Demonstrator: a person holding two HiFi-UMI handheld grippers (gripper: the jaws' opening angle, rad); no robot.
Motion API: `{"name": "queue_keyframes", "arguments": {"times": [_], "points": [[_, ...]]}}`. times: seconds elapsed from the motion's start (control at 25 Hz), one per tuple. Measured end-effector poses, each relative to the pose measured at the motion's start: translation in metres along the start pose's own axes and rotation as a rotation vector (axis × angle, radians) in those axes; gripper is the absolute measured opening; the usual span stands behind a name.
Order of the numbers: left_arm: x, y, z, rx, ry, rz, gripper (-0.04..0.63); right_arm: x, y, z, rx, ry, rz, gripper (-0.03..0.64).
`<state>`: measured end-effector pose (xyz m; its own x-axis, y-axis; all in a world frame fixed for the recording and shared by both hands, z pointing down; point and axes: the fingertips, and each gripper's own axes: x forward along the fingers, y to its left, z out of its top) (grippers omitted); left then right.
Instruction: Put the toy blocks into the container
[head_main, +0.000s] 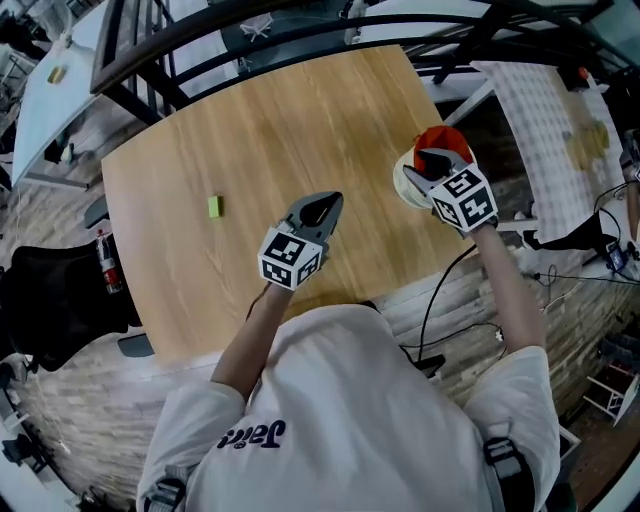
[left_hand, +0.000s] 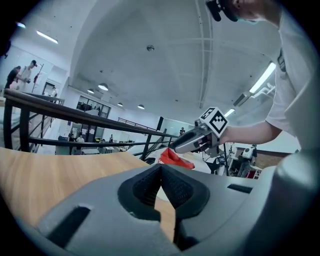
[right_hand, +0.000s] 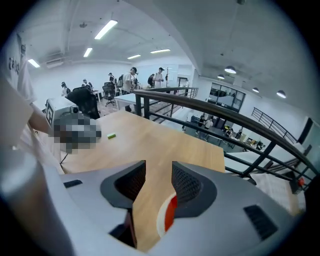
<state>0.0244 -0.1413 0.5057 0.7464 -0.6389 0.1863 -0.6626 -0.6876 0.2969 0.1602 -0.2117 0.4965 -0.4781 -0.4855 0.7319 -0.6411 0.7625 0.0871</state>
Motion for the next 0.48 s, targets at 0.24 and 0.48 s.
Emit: {"name": "queue_keyframes", "arguments": {"times": [0.24, 0.48], "points": [[-0.057, 0.040, -0.007, -0.042, -0.031, 0.134, 0.006, 0.040, 0.092, 0.035, -0.035, -0.054, 0.155, 0.155], [-0.128, 0.090, -0.021, -0.136, -0.074, 0.306, 0.006, 0.114, 0.188, 0.060, -0.169, -0.063, 0.345, 0.155]]}}
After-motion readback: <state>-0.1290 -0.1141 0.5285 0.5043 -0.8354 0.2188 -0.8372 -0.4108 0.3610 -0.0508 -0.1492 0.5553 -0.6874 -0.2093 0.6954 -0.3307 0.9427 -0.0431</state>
